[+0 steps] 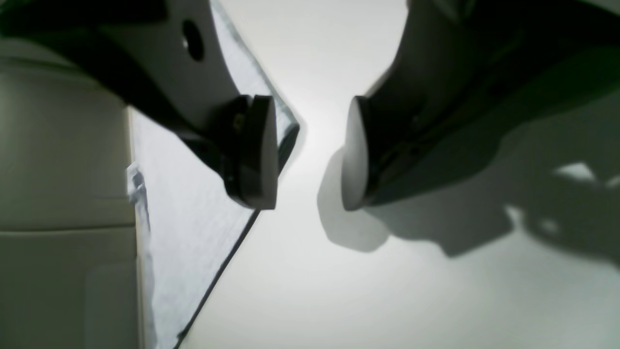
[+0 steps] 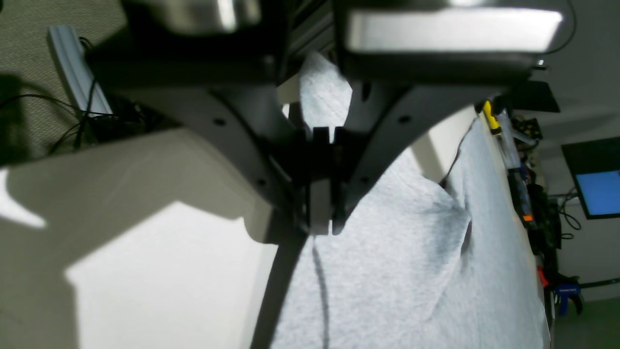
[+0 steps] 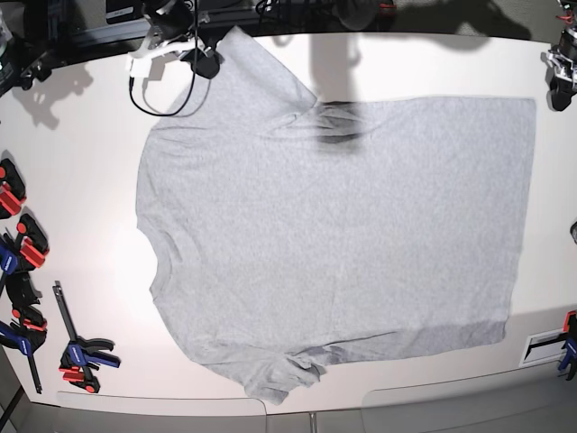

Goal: Fold the T-shirt properly
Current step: 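Move the left gripper to the shirt's other shoulder corner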

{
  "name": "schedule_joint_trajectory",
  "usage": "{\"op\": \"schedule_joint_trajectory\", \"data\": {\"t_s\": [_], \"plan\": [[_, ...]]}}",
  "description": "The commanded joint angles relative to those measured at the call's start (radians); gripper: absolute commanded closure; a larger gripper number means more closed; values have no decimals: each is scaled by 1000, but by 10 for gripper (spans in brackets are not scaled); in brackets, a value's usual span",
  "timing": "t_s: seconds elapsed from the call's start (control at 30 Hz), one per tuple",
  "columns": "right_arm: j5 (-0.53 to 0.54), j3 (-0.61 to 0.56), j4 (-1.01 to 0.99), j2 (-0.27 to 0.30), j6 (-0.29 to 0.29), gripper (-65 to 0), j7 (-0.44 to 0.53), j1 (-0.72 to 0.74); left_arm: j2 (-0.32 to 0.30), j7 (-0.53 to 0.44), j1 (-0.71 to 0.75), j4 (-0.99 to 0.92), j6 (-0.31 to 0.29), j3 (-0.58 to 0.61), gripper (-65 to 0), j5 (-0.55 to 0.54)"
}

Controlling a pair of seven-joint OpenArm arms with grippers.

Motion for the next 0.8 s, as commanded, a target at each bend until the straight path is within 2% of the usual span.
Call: {"op": "schedule_joint_trajectory", "data": {"t_s": [0.0, 0.1, 0.2, 0.33, 0.4, 0.77], "plan": [[-23, 2, 8, -3, -11, 0, -12, -14, -26, 51, -23, 18, 9, 15, -252, 119], [-23, 2, 8, -5, -11, 0, -15, -14, -32, 52, -20, 19, 40, 15, -249, 162], [-24, 2, 8, -9, -11, 0, -15, -14, -42, 58, -21, 19, 40, 15, -249, 192], [-23, 2, 8, -14, -11, 0, -18, -14, -47, 58, -21, 19, 48, 15, -249, 197], [-23, 2, 8, -14, -11, 0, -19, -14, -43, 62, -20, 19, 74, 15, -249, 197], [-23, 2, 8, -14, -11, 0, -19, -14, -33, 119, -20, 19, 73, 16, -249, 196]]}}
